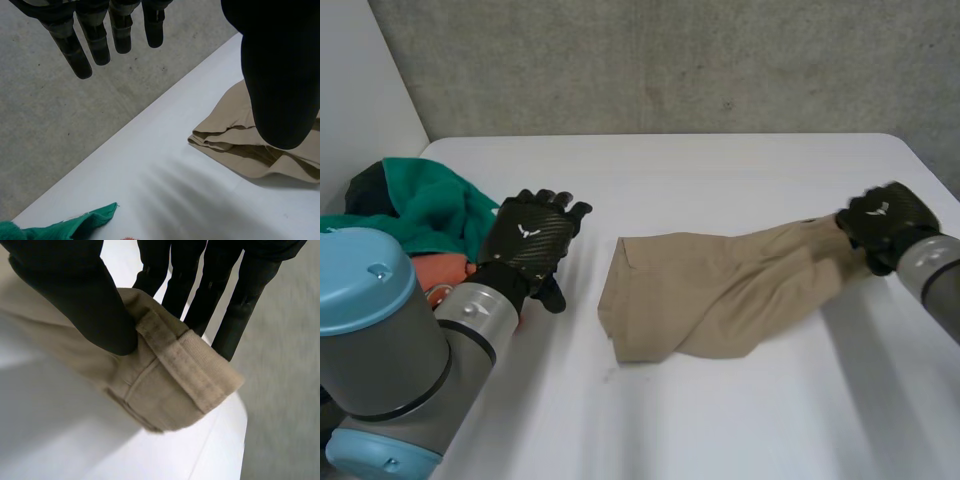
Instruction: Fold the laundry.
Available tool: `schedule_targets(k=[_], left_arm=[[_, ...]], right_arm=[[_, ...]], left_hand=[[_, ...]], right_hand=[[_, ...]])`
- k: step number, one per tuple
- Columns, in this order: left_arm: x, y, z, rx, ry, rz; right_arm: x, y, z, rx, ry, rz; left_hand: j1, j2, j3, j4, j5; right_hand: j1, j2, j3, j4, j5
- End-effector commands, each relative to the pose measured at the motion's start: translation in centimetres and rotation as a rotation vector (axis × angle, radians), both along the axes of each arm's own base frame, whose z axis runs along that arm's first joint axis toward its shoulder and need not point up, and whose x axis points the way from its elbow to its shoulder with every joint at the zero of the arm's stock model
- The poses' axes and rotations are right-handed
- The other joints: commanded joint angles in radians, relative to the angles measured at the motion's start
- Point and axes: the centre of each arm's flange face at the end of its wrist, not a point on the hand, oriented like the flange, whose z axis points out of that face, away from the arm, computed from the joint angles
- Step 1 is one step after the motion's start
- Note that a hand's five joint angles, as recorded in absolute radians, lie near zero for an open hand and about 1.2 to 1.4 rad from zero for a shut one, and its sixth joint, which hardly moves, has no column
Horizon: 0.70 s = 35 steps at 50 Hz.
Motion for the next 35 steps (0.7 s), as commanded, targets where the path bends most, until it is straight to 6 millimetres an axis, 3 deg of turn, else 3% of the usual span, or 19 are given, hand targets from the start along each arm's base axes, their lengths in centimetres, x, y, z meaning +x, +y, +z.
schedule_targets(k=[1, 4, 6, 10, 12, 13, 17, 19, 20, 24, 28, 31, 35], left_arm=[[0.5, 0.0, 0.3, 0.002, 0.013, 0.015], [0.6, -0.1, 0.3, 0.004, 0.020, 0.023], [0.9, 0.0, 0.5, 0.005, 0.025, 0.032], [1.3, 0.0, 0.9, -0.001, 0.039, 0.048], [1.5, -0.1, 1.2, -0.008, 0.050, 0.056], [1.7, -0.4, 1.5, -0.012, 0.061, 0.065], [1.6, -1.0, 2.3, -0.032, 0.086, 0.073], [1.4, -1.3, 2.7, -0.044, 0.097, 0.071], [1.2, -1.5, 3.4, -0.060, 0.111, 0.068], [0.0, -1.8, 4.9, -0.092, 0.153, 0.038], [-1.8, -1.8, 5.9, -0.086, 0.190, -0.016], [-3.3, -1.5, 5.7, -0.048, 0.196, -0.067], [-6.2, -0.4, 3.3, 0.083, 0.141, -0.165]], right_arm=[[9.9, 7.1, 1.9, -0.206, -0.047, 0.462], [12.5, 10.1, 1.0, -0.257, -0.057, 0.658], [14.4, 12.4, -1.4, -0.249, -0.051, 0.824], [15.6, 13.7, -3.6, -0.245, 0.031, 0.925], [15.8, 13.6, -3.6, -0.251, 0.068, 0.926], [15.8, 13.2, -3.2, -0.238, 0.086, 0.904], [15.9, 12.4, -1.9, -0.129, -0.036, 0.825], [15.7, 12.2, -0.2, -0.082, -0.157, 0.788], [15.1, 11.7, 1.8, -0.042, -0.277, 0.737], [12.8, 9.6, 5.1, 0.072, -0.557, 0.594], [11.0, 7.4, 5.7, 0.173, -0.734, 0.451], [9.5, 5.7, 5.1, 0.201, -0.741, 0.329], [9.0, 4.1, 3.1, 0.269, -0.677, 0.235]], left_hand=[[-0.014, -0.030, -0.036, -0.027, -0.048], [-0.014, -0.030, -0.036, -0.027, -0.048], [-0.014, -0.030, -0.036, -0.027, -0.048], [-0.014, -0.030, -0.036, -0.027, -0.048], [-0.014, -0.030, -0.036, -0.027, -0.048], [-0.014, -0.030, -0.036, -0.027, -0.048], [-0.014, -0.030, -0.036, -0.027, -0.048], [-0.014, -0.030, -0.036, -0.027, -0.048], [-0.014, -0.030, -0.036, -0.027, -0.048], [-0.014, -0.030, -0.036, -0.027, -0.048], [-0.014, -0.030, -0.036, -0.027, -0.048], [-0.014, -0.030, -0.036, -0.027, -0.048], [-0.014, -0.030, -0.036, -0.027, -0.048]], right_hand=[[0.326, 0.235, 0.230, 0.208, 0.272], [0.326, 0.235, 0.230, 0.208, 0.272], [0.326, 0.235, 0.230, 0.208, 0.272], [0.326, 0.235, 0.230, 0.208, 0.272], [-0.308, -0.399, -0.404, -0.426, -0.362], [-0.895, -0.986, -0.991, -1.014, -0.950], [-0.895, -0.986, -0.991, -1.014, -0.950], [-0.895, -0.986, -0.991, -1.014, -0.950], [-0.895, -0.986, -0.991, -1.014, -0.950], [-0.895, -0.986, -0.991, -1.014, -0.950], [-0.895, -0.986, -0.991, -1.014, -0.950], [-0.895, -0.986, -0.991, -1.014, -0.950], [-0.895, -0.986, -0.991, -1.014, -0.950]])
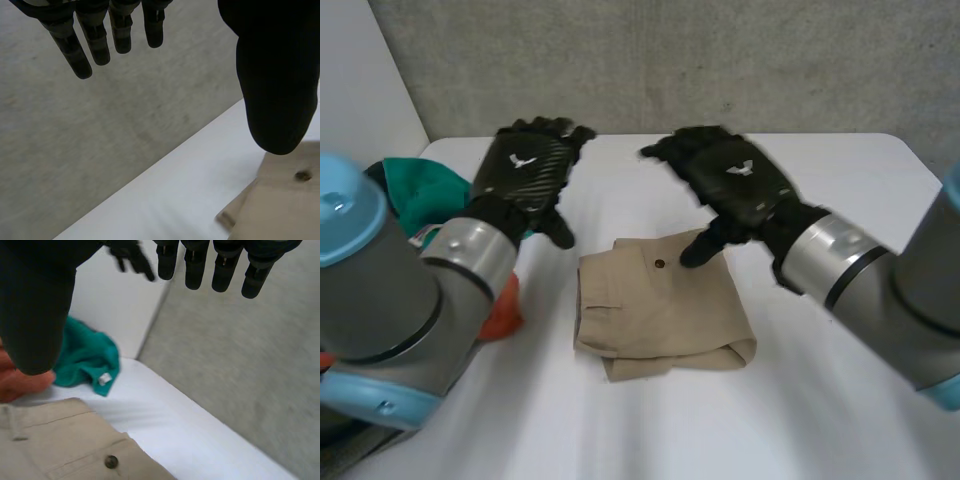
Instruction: Fold the laundry.
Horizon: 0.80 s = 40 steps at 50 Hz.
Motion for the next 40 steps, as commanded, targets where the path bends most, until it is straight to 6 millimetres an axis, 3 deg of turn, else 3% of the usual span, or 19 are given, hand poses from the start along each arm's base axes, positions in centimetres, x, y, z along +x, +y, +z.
schedule_targets(k=[1, 6, 12, 19, 23, 27, 31, 35, 40], left_arm=[[-4.4, 1.5, -2.9, 0.160, -0.069, -0.157], [-5.8, 1.5, -6.4, 0.273, -0.164, -0.157], [-4.8, -0.2, -10.3, 0.386, -0.267, -0.032], [-3.4, -0.4, -12.2, 0.471, -0.357, 0.025], [-2.8, -0.5, -11.2, 0.479, -0.356, 0.041], [-2.5, -0.2, -8.5, 0.440, -0.310, 0.038], [-2.0, 0.2, -5.2, 0.367, -0.233, 0.019], [-1.4, 0.4, -1.3, 0.254, -0.119, -0.033], [-0.9, 1.4, 1.3, 0.222, -0.046, -0.156]], right_arm=[[-1.8, -3.4, -2.9, 0.164, 0.092, -0.151], [-1.5, -4.7, -6.0, 0.282, 0.192, -0.145], [-0.9, -5.5, -10.1, 0.405, 0.275, -0.127], [-1.0, -6.2, -12.5, 0.380, 0.372, -0.150], [-1.7, -6.5, -11.7, 0.320, 0.416, -0.203], [-2.1, -6.2, -8.9, 0.225, 0.400, -0.238], [-3.1, -5.5, -5.8, 0.091, 0.350, -0.315], [-4.3, -4.6, -4.3, 0.016, 0.307, -0.402], [-5.5, -2.7, -5.0, 0.083, 0.262, -0.424]], left_hand=[[-0.014, -0.030, -0.036, -0.027, -0.048], [-0.014, -0.030, -0.036, -0.027, -0.048], [-0.014, -0.030, -0.036, -0.027, -0.048], [-0.014, -0.030, -0.036, -0.027, -0.048], [-0.014, -0.030, -0.036, -0.027, -0.048], [-0.014, -0.030, -0.036, -0.027, -0.048], [-0.014, -0.030, -0.036, -0.027, -0.048], [-0.014, -0.030, -0.036, -0.027, -0.048], [-0.014, -0.030, -0.036, -0.027, -0.048]], right_hand=[[-0.049, -0.037, -0.034, -0.030, -0.048], [-0.049, -0.037, -0.034, -0.030, -0.048], [-0.049, -0.037, -0.034, -0.030, -0.048], [-0.049, -0.037, -0.034, -0.030, -0.048], [-0.049, -0.037, -0.034, -0.030, -0.048], [-0.049, -0.037, -0.034, -0.030, -0.048], [-0.049, -0.037, -0.034, -0.030, -0.048], [-0.049, -0.037, -0.034, -0.030, -0.048], [-0.049, -0.037, -0.034, -0.030, -0.048]])
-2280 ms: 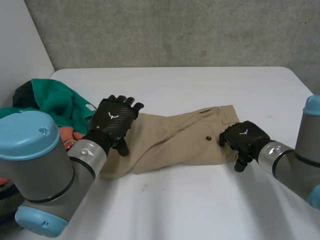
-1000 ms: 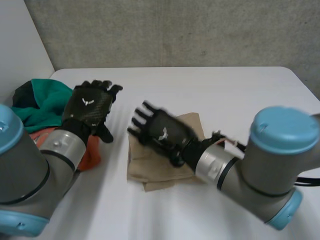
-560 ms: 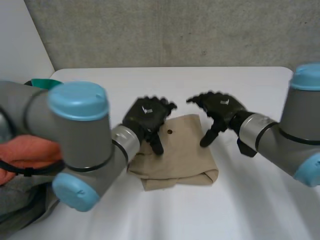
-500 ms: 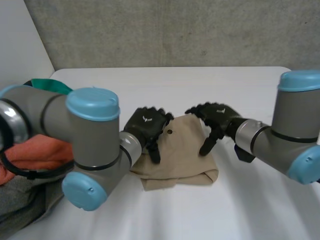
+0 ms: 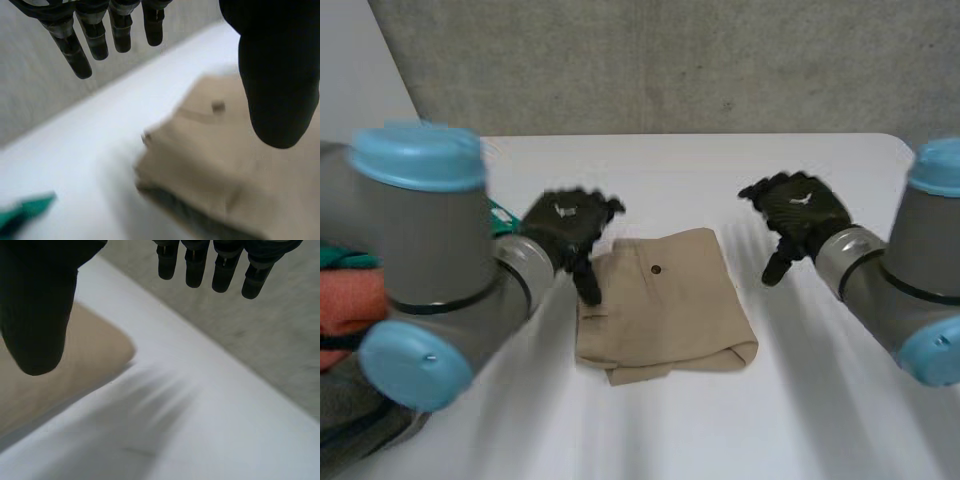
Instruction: Fold the laundry.
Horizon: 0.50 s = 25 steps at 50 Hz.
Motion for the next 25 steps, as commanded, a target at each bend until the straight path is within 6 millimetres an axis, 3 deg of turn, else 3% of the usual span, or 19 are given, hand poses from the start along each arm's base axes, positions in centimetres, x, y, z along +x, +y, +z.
schedule_targets(k=[1, 11, 18, 25], left_arm=[[0.8, 1.4, 4.3, -0.056, 0.149, -0.159], [1.6, 6.3, 4.4, 0.182, 0.229, -0.544], [1.7, 7.8, 4.4, 0.157, 0.215, -0.567], [1.4, 8.2, 4.1, 0.126, 0.215, -0.561]], right_arm=[[-1.9, 2.6, -0.3, 0.033, -0.086, -0.064], [-1.5, 6.0, -6.1, 0.385, -0.260, 0.002], [-0.4, 5.0, -8.9, 0.389, -0.252, 0.004], [1.0, 4.2, -10.2, 0.368, -0.241, 0.013]], left_hand=[[0.001, -0.021, 0.009, -0.027, -0.047], [0.001, -0.021, 0.009, -0.027, -0.047], [0.001, -0.021, 0.009, -0.027, -0.047], [0.001, -0.021, 0.009, -0.027, -0.047]], right_hand=[[-0.041, -0.017, -0.034, -0.030, -0.048], [-0.041, -0.017, -0.034, -0.030, -0.048], [-0.041, -0.017, -0.034, -0.030, -0.048], [-0.041, -0.017, -0.034, -0.030, -0.048]])
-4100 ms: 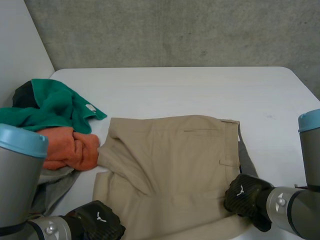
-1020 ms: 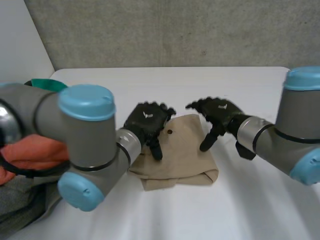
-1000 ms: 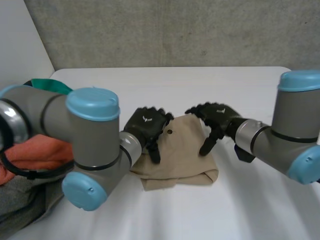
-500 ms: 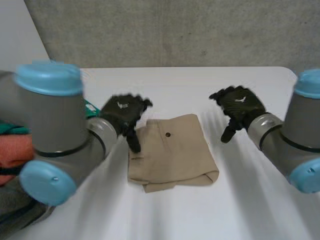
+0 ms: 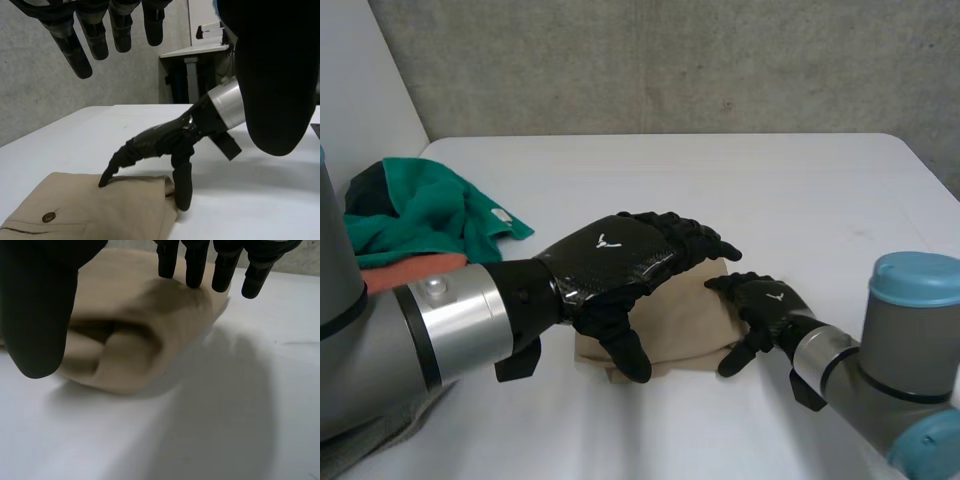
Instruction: Fold the laundry.
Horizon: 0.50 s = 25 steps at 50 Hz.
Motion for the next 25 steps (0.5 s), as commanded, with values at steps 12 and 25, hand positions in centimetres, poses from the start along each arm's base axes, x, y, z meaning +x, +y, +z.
schedule_targets(k=[12, 25], left_arm=[[-0.1, -0.5, -0.3, -0.041, 0.029, 0.081], [-0.1, -1.6, 0.7, -0.058, 0.102, 0.124]], right_arm=[[2.5, -3.4, 1.2, -0.187, -0.109, -0.018], [-2.2, -16.3, 4.5, -0.337, -0.141, -0.318]], left_hand=[[0.001, -0.021, 0.009, -0.027, -0.047], [0.001, -0.021, 0.009, -0.027, -0.047]], right_hand=[[1.180, 1.204, 1.188, 1.192, 1.174], [1.180, 1.204, 1.188, 1.192, 1.174]])
